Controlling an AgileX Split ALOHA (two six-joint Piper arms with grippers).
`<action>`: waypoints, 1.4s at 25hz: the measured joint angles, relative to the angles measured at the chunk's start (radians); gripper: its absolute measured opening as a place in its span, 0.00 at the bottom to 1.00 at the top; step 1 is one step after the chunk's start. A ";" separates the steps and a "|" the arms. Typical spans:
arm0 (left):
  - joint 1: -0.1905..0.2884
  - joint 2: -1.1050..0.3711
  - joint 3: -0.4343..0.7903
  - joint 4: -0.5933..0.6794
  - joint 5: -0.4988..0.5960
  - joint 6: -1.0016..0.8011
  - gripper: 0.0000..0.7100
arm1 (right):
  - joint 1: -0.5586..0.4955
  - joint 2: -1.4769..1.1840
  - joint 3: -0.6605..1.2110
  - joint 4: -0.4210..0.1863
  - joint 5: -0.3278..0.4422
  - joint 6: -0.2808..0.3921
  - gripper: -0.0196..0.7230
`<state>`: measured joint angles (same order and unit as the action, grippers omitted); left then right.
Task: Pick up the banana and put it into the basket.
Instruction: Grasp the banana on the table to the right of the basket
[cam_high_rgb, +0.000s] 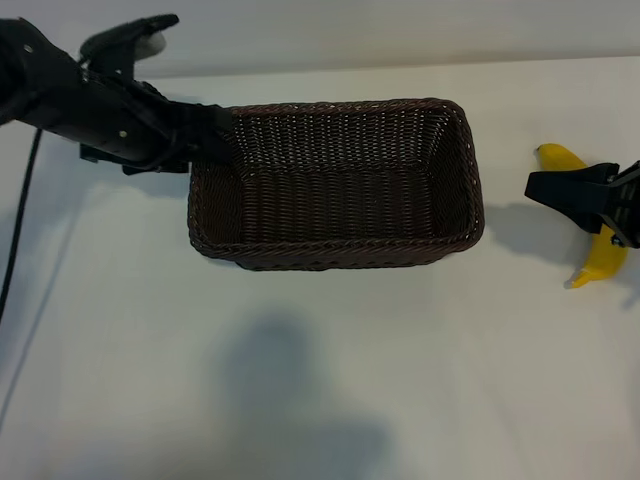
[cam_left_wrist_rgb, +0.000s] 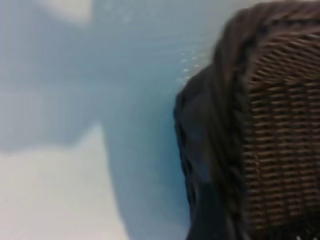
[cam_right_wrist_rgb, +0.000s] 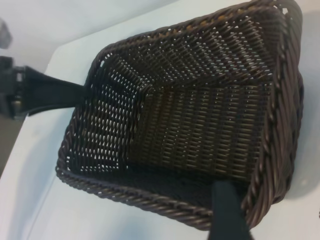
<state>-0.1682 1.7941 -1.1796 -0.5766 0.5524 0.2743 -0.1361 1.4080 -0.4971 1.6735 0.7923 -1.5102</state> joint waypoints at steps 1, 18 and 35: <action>0.000 -0.019 0.000 0.011 0.013 -0.001 0.80 | 0.000 0.000 0.000 0.000 0.000 0.000 0.62; 0.000 -0.228 0.000 0.088 0.086 -0.002 0.80 | 0.000 0.000 0.000 0.000 -0.031 0.000 0.62; 0.000 -0.417 0.004 0.595 0.455 -0.361 0.80 | 0.000 0.000 0.000 0.000 -0.031 0.000 0.62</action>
<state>-0.1682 1.3771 -1.1752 0.0185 1.0076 -0.0870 -0.1361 1.4080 -0.4971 1.6735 0.7615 -1.5102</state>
